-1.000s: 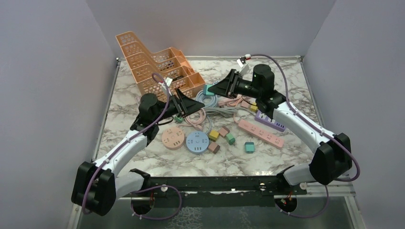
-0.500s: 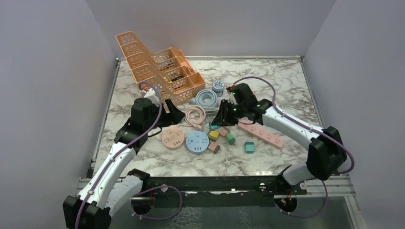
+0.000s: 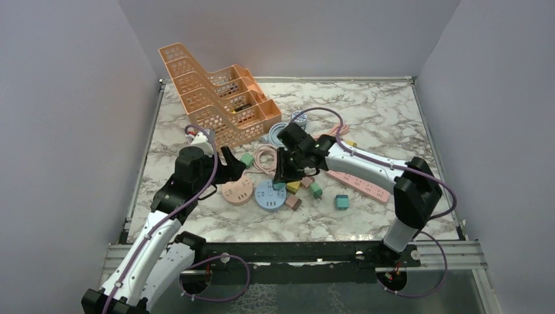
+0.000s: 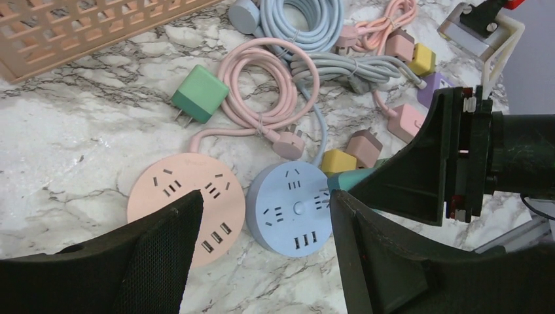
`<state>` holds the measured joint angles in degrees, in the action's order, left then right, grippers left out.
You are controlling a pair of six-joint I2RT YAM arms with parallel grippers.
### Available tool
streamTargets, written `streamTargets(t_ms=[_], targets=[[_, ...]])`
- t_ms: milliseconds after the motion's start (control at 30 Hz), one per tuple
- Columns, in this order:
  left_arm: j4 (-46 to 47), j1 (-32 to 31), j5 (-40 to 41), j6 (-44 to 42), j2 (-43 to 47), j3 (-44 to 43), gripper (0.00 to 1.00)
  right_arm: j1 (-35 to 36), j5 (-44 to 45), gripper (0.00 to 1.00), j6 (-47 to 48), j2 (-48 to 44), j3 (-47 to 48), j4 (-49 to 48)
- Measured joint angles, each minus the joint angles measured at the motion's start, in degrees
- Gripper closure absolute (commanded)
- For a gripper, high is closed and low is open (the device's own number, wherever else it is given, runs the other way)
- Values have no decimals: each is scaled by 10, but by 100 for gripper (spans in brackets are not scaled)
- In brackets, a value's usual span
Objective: Insert the plug
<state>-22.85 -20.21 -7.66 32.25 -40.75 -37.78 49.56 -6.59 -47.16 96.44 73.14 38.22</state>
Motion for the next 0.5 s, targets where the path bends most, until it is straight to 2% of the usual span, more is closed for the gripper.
streamTargets(t_ms=[167, 500], targets=[[-4, -2, 23, -9, 16, 15, 27, 11, 38, 99, -1, 49, 52, 31], [-5, -21, 50, -11, 30, 29, 27, 35, 85, 99, -7, 56, 52, 68]])
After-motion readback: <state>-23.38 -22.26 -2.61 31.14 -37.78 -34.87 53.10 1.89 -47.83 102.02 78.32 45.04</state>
